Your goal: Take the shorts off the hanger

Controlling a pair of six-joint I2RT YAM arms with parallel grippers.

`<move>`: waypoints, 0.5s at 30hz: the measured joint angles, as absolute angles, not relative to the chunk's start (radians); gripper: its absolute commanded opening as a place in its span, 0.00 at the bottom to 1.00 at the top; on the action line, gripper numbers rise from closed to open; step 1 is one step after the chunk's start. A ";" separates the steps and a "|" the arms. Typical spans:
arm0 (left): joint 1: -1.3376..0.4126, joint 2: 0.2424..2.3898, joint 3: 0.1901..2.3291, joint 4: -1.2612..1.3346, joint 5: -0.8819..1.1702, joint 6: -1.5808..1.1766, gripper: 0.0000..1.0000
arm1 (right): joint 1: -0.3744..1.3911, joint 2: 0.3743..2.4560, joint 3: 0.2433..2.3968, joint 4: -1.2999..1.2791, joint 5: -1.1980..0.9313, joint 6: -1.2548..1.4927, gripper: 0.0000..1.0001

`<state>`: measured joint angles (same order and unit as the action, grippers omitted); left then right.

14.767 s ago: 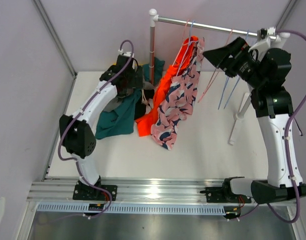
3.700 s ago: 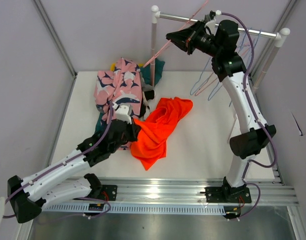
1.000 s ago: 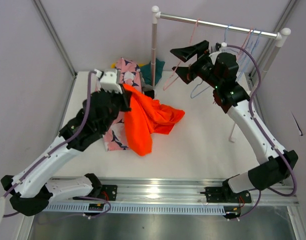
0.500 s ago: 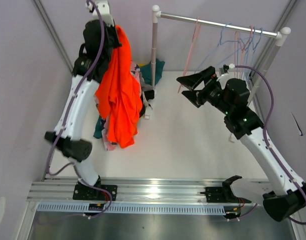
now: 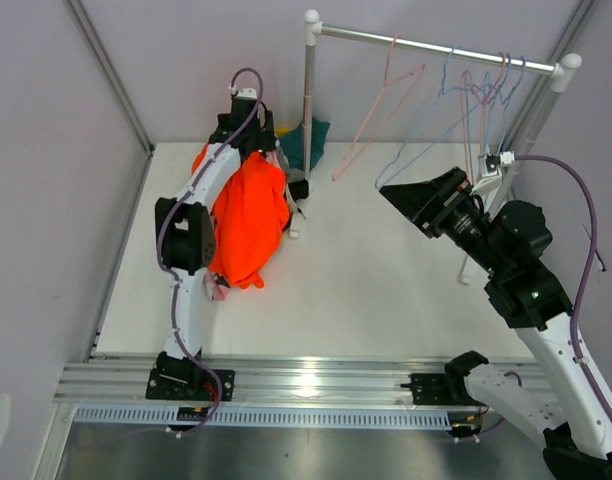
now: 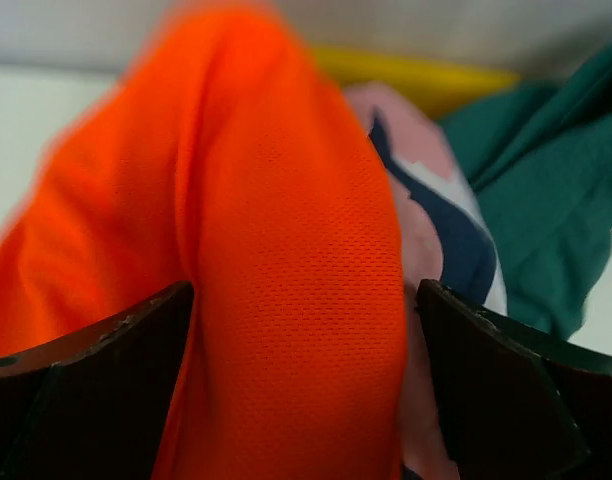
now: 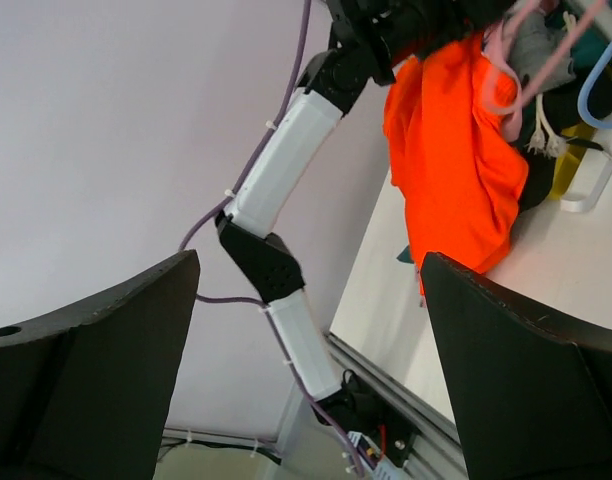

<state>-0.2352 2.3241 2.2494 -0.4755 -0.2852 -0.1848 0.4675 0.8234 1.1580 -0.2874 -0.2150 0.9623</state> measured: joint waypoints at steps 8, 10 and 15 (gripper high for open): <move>-0.241 1.803 1.753 -0.457 -0.293 -0.227 0.99 | 0.478 0.816 1.118 -0.349 -0.218 0.825 0.99; -0.252 1.586 1.637 -0.404 -0.297 -0.226 0.99 | 0.481 0.825 1.118 -0.374 -0.218 0.764 0.99; -0.313 1.159 1.408 -0.322 -0.302 -0.201 0.99 | 0.483 0.860 1.114 -0.406 -0.231 0.677 1.00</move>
